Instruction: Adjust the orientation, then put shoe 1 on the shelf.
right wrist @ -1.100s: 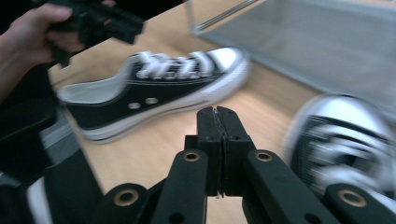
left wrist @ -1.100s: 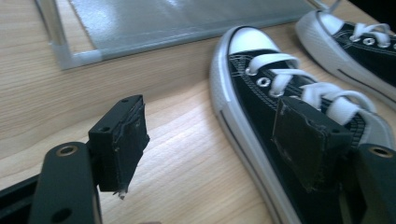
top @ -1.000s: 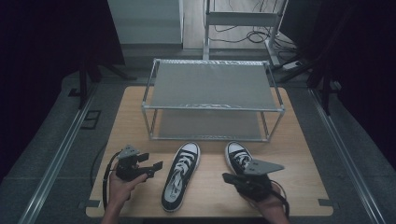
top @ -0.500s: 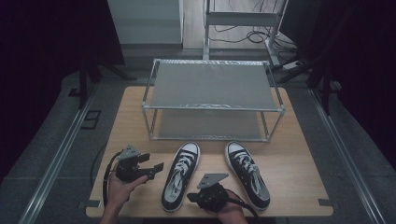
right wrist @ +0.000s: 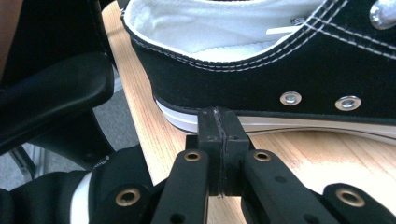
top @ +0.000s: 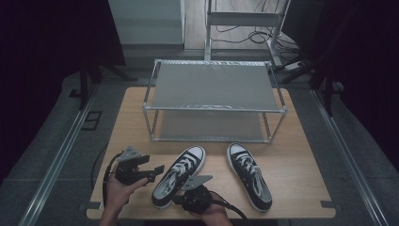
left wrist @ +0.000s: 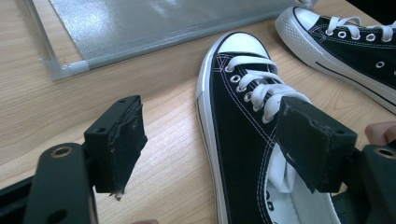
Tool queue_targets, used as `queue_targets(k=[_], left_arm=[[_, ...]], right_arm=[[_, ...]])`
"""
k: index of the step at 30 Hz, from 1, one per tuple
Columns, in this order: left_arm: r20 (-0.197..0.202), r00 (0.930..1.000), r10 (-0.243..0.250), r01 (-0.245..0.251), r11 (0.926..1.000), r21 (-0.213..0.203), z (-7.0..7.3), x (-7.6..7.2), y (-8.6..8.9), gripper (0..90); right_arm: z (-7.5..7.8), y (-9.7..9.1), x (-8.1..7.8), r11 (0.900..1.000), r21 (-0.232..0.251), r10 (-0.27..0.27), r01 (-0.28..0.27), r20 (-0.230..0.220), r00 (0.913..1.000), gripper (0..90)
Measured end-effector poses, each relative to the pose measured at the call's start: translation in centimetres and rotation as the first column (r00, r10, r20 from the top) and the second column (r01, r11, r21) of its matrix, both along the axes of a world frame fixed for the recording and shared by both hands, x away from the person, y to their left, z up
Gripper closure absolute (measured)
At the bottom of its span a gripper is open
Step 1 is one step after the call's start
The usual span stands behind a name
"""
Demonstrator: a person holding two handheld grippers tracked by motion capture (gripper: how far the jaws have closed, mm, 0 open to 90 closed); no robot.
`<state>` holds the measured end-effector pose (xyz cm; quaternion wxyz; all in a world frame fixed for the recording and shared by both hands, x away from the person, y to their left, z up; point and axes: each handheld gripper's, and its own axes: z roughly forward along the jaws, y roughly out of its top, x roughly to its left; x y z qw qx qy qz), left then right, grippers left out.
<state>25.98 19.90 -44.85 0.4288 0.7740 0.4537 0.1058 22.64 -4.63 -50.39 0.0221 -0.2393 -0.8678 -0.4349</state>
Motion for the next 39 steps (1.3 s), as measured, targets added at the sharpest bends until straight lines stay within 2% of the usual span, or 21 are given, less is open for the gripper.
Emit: queue_targets(k=[4, 5, 7, 11, 12, 14, 18, 22, 24, 26, 27, 30, 31, 32, 35, 39], left_arm=[[-0.006, 1.0, -0.002, 0.002, 1.0, 0.003, -0.1, 0.1, -0.1, 23.1], [-0.013, 0.9999, -0.002, 0.002, 1.0, 0.005, -0.1, 0.0, -0.4, 22.8], [-0.019, 0.9997, -0.014, 0.014, 0.9997, 0.018, -0.1, 0.0, -0.8, 22.3], [-0.023, 0.999, -0.038, 0.039, 0.9975, 0.058, 0.4, -0.2, -2.1, 19.4], [-0.022, 0.9989, -0.042, 0.043, 0.9971, 0.063, 0.5, -0.2, -2.3, 18.5], [-0.021, 0.9985, -0.05, 0.052, 0.9961, 0.071, 0.8, -0.2, -3.0, 17.7], [-0.042, 0.9973, -0.06, 0.064, 0.9923, 0.106, 0.7, 0.1, -4.1, 15.6], [-0.058, 0.9959, -0.069, 0.076, 0.9886, 0.13, 0.7, 0.4, -5.2, 14.4], [-0.081, 0.994, -0.075, 0.087, 0.9824, 0.165, 0.5, 0.9, -6.2, 13.6], [-0.087, 0.9933, -0.075, 0.09, 0.9805, 0.175, 0.4, 1.0, -6.5, 13.2], [-0.098, 0.9925, -0.074, 0.092, 0.9763, 0.196, 0.3, 1.3, -6.9, 12.1], [-0.113, 0.9908, -0.075, 0.097, 0.9737, 0.206, 0.1, 1.6, -7.3, 11.1], [-0.129, 0.9885, -0.079, 0.106, 0.9691, 0.223, -0.1, 1.8, -7.7, 11.0], [-0.129, 0.9885, -0.079, 0.106, 0.9691, 0.223, -0.1, 1.8, -7.7, 10.5], [-0.162, 0.9831, -0.086, 0.125, 0.96, 0.25, -0.5, 2.2, -8.5, 9.0], [-0.195, 0.9775, -0.08, 0.135, 0.9483, 0.287, -0.9, 2.6, -9.2, 7.8]], right_arm=[[0.7, -1.1, -0.1, 0.9995, 0.017, -0.025, 0.025, 0.009, 0.9996, 79.6], [1.9, -2.6, -0.3, 0.9973, 0.029, -0.069, 0.068, 0.053, 0.9962, 68.2], [3.3, -4.2, -0.4, 0.9919, 0.035, -0.125, 0.122, 0.092, 0.9878, 57.5], [5.5, -7.6, -0.3, 0.9761, 0.067, -0.214, 0.207, 0.126, 0.9687, 43.5], [5.9, -8.7, -0.3, 0.9674, 0.076, -0.25, 0.242, 0.144, 0.9574, 42.3], [6.6, -10.2, -0.4, 0.9571, 0.094, -0.286, 0.274, 0.161, 0.9446, 41.0], [7.3, -12.6, -0.6, 0.942, 0.103, -0.334, 0.319, 0.18, 0.9253, 38.3], [7.4, -13.9, -0.4, 0.9305, 0.109, -0.365, 0.35, 0.181, 0.9135, 37.1], [7.4, -14.3, -0.3, 0.9286, 0.108, -0.369, 0.355, 0.175, 0.9127, 37.0], [7.4, -14.4, -0.3, 0.9262, 0.109, -0.375, 0.361, 0.175, 0.9103, 36.9], [7.3, -14.5, -0.3, 0.9255, 0.105, -0.378, 0.364, 0.176, 0.909, 36.7], [7.1, -14.5, -0.2, 0.9248, 0.097, -0.38, 0.368, 0.174, 0.9087, 36.3], [7.1, -14.5, -0.2, 0.9243, 0.093, -0.381, 0.37, 0.173, 0.9081, 36.2], [7.1, -14.5, -0.2, 0.9243, 0.093, -0.381, 0.37, 0.173, 0.9081, 36.2], [6.7, -14.5, -0.1, 0.9198, 0.087, -0.392, 0.383, 0.167, 0.9045, 36.1], [6.5, -14.3, -0.1, 0.9225, 0.077, -0.386, 0.378, 0.168, 0.9071, 35.7]])
